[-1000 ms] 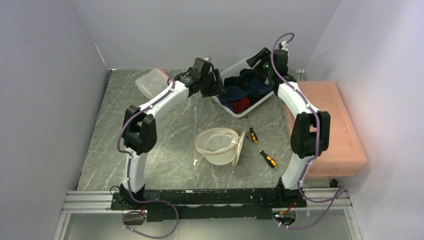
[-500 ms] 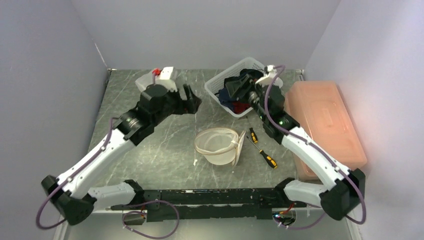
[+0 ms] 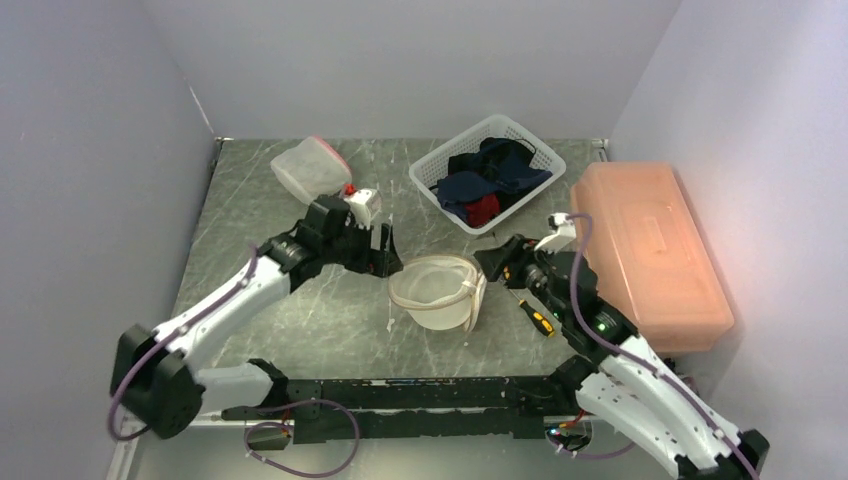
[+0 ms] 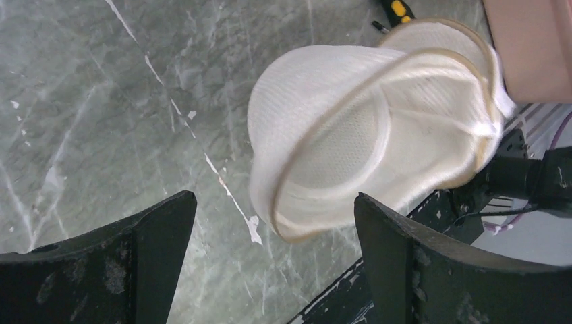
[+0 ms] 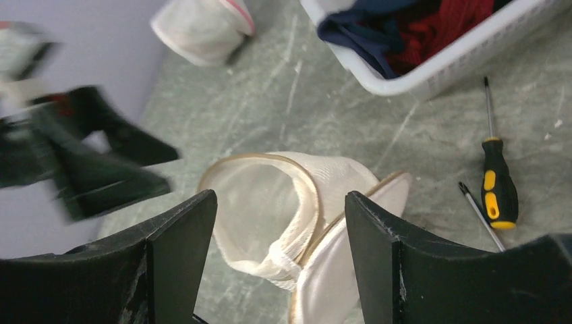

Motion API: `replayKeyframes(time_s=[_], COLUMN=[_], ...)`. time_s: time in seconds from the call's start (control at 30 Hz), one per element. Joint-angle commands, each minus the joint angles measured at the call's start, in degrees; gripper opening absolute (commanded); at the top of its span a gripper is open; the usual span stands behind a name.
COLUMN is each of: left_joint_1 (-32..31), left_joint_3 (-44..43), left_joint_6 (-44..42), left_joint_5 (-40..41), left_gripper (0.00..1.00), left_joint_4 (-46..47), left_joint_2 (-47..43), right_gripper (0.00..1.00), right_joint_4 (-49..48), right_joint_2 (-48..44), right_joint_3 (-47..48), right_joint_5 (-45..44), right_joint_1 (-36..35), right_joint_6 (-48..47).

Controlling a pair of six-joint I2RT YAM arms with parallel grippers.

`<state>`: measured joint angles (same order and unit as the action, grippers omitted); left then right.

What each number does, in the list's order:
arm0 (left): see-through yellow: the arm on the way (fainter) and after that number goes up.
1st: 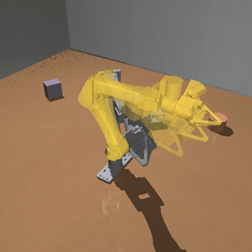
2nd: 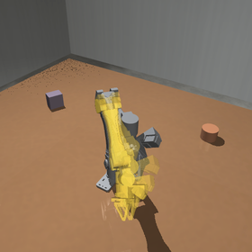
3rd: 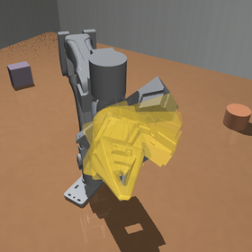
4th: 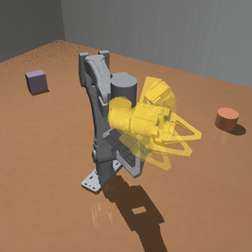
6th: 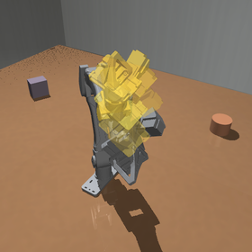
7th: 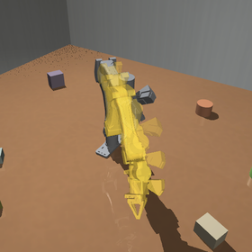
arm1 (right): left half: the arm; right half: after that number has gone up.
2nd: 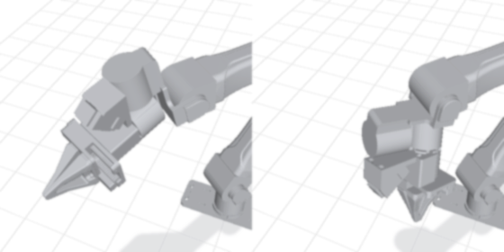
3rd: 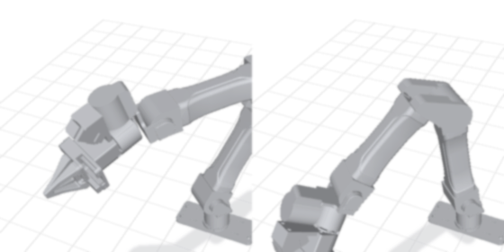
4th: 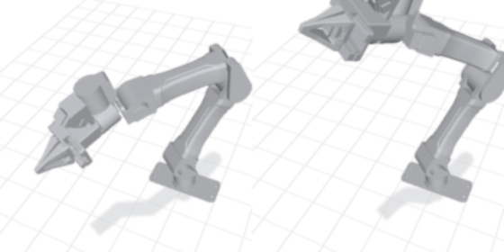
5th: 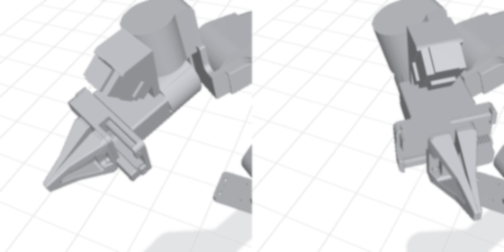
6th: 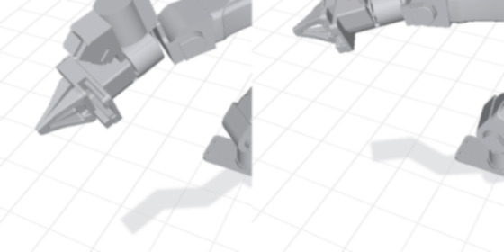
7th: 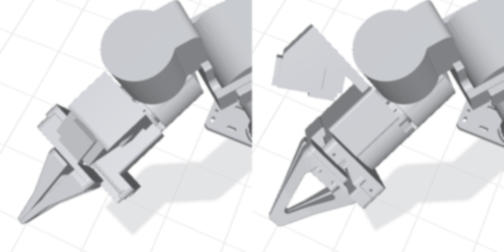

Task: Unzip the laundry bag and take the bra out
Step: Pick up the laundry bag at the center of the board.

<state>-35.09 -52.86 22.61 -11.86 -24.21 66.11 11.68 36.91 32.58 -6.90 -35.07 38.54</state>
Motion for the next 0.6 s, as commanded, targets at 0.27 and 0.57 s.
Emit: replayKeyframes(time_s=[0.27,0.57], left_joint_1=[6.46,4.4], left_joint_3=[-12.23,-9.05], left_joint_6=[-8.91,-8.82], left_joint_5=[-22.25,-20.43], left_gripper=[0.88,0.59], left_joint_4=[0.5,-0.29], left_joint_2=[21.73,18.9], right_gripper=[0.72,0.72], right_joint_4=[6.5,6.54], right_joint_2=[-16.4,-15.67], right_joint_3=[-3.59,-3.42], right_joint_5=[1.03,2.83], right_joint_1=[-0.04,-0.01], right_joint_6=[-1.09,-2.05])
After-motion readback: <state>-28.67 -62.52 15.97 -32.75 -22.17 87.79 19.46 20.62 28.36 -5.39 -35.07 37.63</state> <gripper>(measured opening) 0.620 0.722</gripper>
